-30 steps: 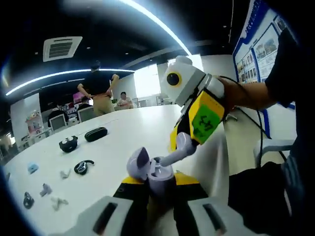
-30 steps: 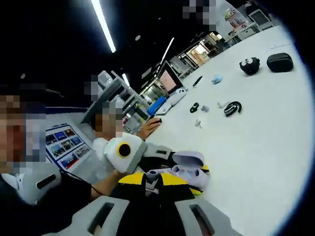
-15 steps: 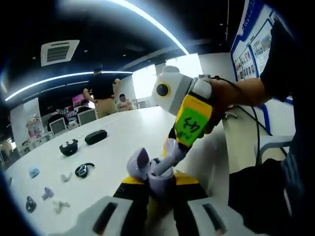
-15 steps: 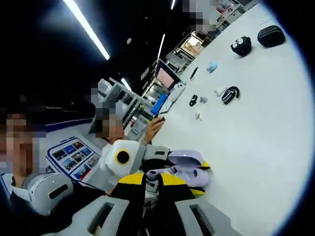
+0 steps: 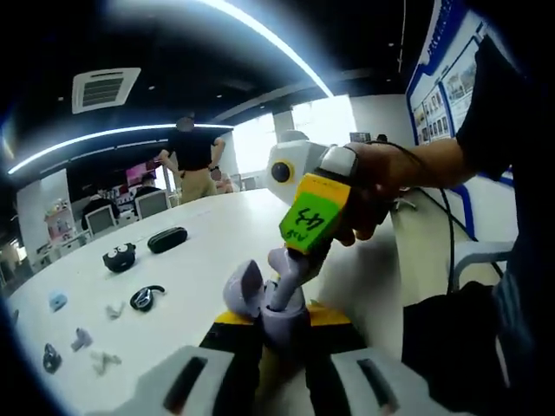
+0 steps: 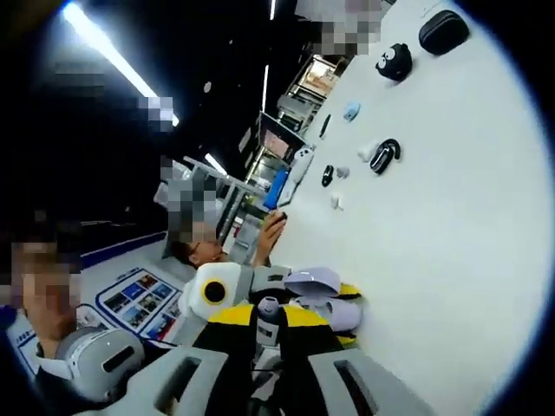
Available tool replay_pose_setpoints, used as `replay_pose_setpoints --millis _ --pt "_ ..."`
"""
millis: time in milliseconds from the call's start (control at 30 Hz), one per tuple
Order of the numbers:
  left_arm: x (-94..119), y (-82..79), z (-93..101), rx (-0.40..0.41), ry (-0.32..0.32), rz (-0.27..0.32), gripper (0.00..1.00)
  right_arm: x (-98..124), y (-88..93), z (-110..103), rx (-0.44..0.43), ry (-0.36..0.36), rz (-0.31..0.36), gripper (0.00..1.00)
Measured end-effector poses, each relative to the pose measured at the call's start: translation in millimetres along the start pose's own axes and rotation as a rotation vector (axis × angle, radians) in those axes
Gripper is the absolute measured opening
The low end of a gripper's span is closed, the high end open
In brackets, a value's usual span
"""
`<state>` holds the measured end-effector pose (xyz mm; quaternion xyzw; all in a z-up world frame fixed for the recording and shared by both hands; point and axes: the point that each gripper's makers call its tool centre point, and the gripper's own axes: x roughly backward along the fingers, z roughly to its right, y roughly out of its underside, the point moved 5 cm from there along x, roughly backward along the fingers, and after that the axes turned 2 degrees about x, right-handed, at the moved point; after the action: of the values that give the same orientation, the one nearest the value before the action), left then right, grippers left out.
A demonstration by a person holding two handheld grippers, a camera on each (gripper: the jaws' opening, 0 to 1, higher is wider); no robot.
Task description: Pick up the earbuds from the table and place the earbuds into the earbud case
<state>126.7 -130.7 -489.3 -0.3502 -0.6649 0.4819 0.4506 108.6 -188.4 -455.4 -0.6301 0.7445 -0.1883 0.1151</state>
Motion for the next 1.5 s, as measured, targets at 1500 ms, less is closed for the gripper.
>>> replay_pose_setpoints --millis 1500 --pt "0.0 1.7 -1.3 0.028 0.001 -0.006 0.19 -2.7 3.5 6.2 -0.349 0.014 0.339 0.1"
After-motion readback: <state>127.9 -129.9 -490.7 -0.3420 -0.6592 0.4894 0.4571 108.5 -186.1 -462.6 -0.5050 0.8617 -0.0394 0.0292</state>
